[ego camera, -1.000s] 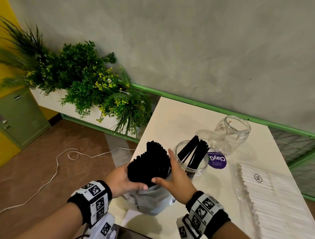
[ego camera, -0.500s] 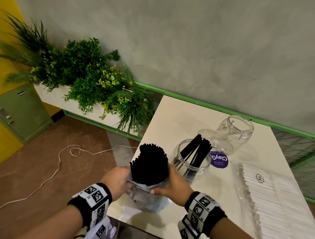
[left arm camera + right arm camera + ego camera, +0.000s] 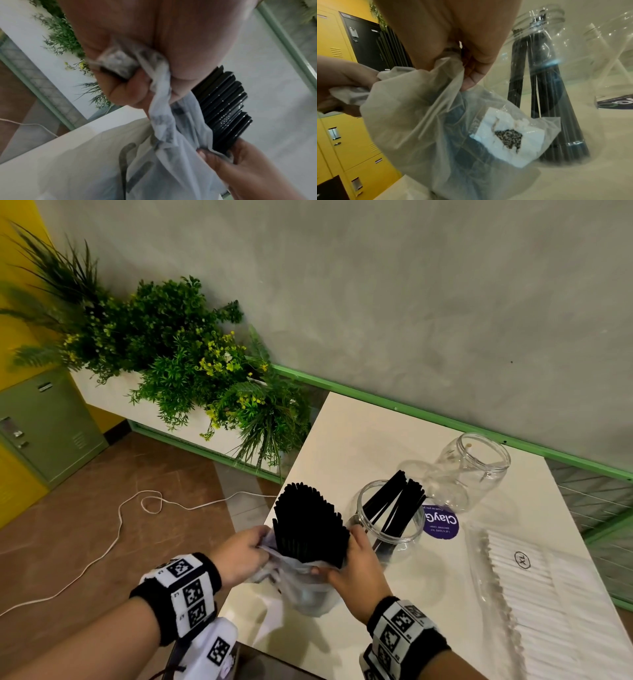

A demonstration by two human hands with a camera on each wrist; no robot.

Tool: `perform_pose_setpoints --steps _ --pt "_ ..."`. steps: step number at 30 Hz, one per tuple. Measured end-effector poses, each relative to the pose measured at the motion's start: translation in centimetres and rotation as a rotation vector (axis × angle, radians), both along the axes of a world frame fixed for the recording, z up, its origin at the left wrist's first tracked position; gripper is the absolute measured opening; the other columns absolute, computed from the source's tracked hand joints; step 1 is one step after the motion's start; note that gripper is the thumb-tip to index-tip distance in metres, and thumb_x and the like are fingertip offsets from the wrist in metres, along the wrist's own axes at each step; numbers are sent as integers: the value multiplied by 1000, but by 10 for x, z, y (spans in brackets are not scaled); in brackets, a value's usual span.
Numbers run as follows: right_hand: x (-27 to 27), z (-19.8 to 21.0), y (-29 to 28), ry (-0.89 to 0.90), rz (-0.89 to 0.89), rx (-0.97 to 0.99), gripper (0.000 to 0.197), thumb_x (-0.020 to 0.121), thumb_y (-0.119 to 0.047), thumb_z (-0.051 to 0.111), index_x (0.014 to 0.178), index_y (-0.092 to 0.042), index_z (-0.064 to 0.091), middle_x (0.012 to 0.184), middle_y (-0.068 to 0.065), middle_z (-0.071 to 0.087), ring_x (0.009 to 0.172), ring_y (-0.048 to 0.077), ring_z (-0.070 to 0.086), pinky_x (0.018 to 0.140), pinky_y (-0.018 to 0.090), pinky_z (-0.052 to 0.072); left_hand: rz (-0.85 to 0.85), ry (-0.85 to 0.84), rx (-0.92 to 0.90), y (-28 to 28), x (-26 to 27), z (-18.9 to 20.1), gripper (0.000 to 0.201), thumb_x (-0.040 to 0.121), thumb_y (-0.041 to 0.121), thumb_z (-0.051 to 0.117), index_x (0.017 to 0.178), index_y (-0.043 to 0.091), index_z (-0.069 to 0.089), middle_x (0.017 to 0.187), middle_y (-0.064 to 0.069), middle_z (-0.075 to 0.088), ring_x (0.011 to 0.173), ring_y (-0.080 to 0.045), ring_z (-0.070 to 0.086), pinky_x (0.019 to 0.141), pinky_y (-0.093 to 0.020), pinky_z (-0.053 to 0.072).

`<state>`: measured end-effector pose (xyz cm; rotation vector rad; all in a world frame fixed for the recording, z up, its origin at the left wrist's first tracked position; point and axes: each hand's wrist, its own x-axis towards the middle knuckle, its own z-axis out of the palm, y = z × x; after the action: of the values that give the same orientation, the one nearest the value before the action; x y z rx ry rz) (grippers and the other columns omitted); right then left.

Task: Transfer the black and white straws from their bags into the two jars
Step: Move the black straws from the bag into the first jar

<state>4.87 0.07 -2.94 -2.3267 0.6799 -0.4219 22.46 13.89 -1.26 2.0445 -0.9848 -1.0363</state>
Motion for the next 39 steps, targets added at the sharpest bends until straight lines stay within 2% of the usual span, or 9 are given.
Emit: perform_pose_setpoints --steps 3,7,12,19,25,28,31,35,39 --pt "2 -2 -2 26 3 -35 41 71 -12 73 108 -12 56 101 -3 42 92 13 47 83 13 36 84 107 -47 -4 -3 1 59 48 42 62 103 29 46 105 -7 67 102 -24 63 90 -42 51" --pt "6 1 -3 28 3 -60 34 70 -9 70 103 -9 59 98 -2 43 85 13 49 78 19 43 37 41 -34 -6 -4 2 86 59 44 86 125 34 32 113 9 62 107 -9 58 89 -21 45" --pt "1 4 -2 -131 -31 -50 39 66 -7 64 105 -8 61 98 -3 47 86 3 45 81 1 33 -9 -59 -112 -8 -5 7 24 76 26 78 84 32 56 75 19 60 68 20 56 60 -2 37" --pt "-12 -4 -7 17 102 47 75 77 -71 53 131 -20 50 125 -7 34 119 5 36 103 9 25 -60 -248 0 0 3 -2 22 83 40 69 75 27 53 64 11 49 59 0 48 53 -13 35" --pt "2 9 -15 23 99 -56 93 73 -84 38 133 -15 49 127 -4 51 118 10 39 103 22 30 -69 -259 7 -1 5 -2 26 83 39 70 69 33 49 60 11 47 57 1 45 51 -14 33" --pt "10 14 -15 -6 70 -4 79 70 -73 52 122 -14 54 113 -4 55 107 12 47 96 28 40 -21 -233 -38 -1 5 1 18 81 43 69 81 27 60 67 10 58 66 -3 56 55 -14 37" --pt "12 20 -13 -128 25 46 54 75 -53 67 112 -15 54 103 -6 54 98 12 51 87 25 43 75 -219 -112 -2 6 -1 48 66 65 61 87 22 66 77 2 68 77 -13 63 66 -31 46" --pt "11 17 -14 -80 14 62 38 76 -35 78 99 -15 54 94 -2 56 88 14 52 76 26 43 82 -174 -126 -4 3 0 27 63 55 68 85 50 52 85 16 67 85 -9 63 73 -28 49" --pt "10 9 -13 -61 -10 133 28 78 -27 77 87 -19 52 83 -2 57 76 13 53 64 23 39 14 -154 -36 -6 1 0 56 49 69 78 91 39 56 82 18 63 82 -5 61 68 -17 46"
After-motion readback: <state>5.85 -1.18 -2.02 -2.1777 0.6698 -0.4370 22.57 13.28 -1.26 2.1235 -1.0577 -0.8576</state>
